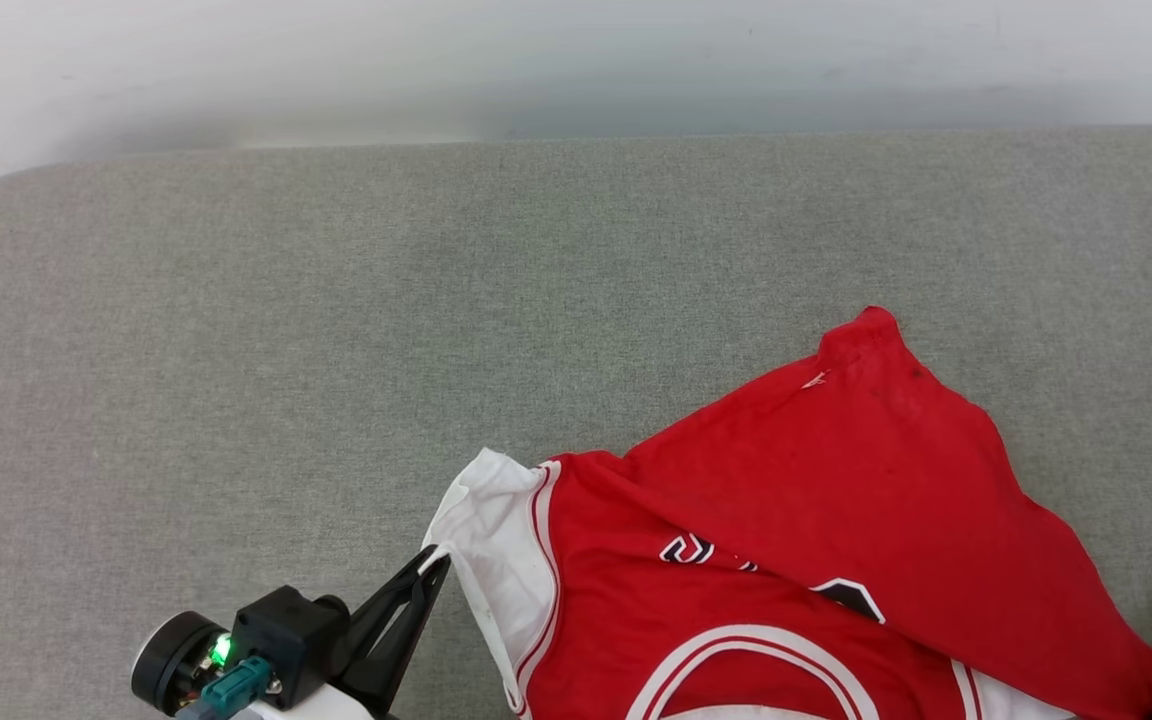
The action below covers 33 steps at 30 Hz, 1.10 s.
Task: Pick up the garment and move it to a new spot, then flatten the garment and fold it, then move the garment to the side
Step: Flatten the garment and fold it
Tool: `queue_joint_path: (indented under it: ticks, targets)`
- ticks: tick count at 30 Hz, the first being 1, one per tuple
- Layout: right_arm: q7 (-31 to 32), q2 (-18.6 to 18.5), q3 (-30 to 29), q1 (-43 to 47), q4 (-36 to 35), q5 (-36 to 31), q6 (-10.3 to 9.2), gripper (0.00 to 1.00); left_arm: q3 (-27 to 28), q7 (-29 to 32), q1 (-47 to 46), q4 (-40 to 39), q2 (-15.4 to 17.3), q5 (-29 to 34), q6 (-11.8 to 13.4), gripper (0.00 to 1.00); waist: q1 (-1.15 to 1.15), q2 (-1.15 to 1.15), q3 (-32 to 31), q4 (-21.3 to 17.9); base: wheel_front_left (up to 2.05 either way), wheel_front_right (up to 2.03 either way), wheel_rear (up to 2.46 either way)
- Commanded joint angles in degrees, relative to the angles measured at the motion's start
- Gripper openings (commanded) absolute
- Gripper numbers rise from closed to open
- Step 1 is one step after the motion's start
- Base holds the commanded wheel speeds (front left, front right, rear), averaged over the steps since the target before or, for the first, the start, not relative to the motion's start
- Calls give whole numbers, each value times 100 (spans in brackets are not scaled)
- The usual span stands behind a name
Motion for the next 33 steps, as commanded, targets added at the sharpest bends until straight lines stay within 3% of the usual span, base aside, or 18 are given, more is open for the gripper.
queue_joint_path:
  ticks: [1,2,13,18,25,33]
  targets:
    - [-87,-39,39,4,-17,32,-2,32,-11,-27,-55,6,-13,9,20,0,1,0,-9,1,0,0,0]
    - [-127,-63,53,-25,-17,52,-2,100,-21,-27,-54,5,-16,10,19,0,1,0,-14,3,0,0,0]
    - [-53,-438,142,-1041,-711,548,-2,100,-8,16,-188,-247,79,81,25,0,1,0,179,275,0,0,0]
    - [-35,-600,506,-1809,-804,316,-2,100,-99,35,-360,-407,-6,168,1,0,1,0,460,557,0,0,0]
    - [-120,-561,975,-2595,-309,-31,-2,100,-244,8,-631,-487,-143,268,-62,0,1,0,849,986,0,0,0]
    - [-313,-842,1355,-3326,615,-428,-2,100,-473,-63,-921,-399,-377,357,-176,0,1,0,1332,1482,0,0,0]
